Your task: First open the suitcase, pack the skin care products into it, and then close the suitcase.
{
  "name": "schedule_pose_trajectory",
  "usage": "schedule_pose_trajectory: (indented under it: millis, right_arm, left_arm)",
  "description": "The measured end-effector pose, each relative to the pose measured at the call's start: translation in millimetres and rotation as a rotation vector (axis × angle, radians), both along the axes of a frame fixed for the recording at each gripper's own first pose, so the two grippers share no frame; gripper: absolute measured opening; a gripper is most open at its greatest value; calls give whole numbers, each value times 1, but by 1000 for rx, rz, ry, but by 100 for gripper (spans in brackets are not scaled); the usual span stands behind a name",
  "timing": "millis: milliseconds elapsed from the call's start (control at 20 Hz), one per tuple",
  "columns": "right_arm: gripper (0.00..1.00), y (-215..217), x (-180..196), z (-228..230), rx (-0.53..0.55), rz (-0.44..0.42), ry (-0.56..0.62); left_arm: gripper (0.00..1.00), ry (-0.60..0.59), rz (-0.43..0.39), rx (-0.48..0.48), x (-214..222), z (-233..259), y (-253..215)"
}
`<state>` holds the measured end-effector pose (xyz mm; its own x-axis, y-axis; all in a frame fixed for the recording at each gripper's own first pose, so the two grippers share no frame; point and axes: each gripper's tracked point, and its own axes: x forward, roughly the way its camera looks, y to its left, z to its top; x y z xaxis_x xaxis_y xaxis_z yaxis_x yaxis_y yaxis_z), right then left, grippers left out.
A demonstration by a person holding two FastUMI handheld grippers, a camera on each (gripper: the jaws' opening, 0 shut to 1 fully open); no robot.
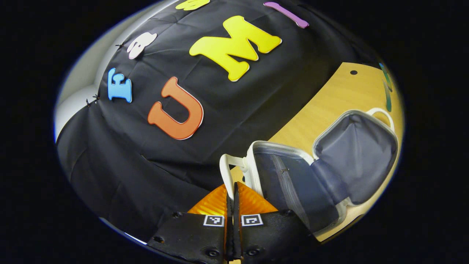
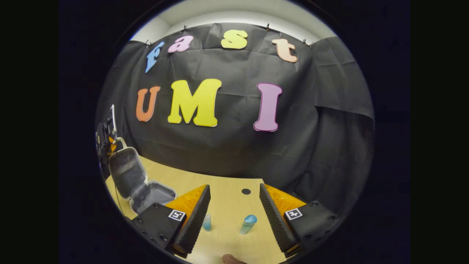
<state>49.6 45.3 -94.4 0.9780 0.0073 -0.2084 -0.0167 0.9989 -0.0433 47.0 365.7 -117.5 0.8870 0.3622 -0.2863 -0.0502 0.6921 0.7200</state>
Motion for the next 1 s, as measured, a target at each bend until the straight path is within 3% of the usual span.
schedule_pose_trajectory:
  millis: [500,1000]
  right_arm:
    - [80,20,11,-12,33,-73,62]
    - [80,30,7,-27,-19,-104,107]
  left_arm:
    - [3,151,63,-145,10,-102,88]
    - [4,252,127,-319,-8,-186,103]
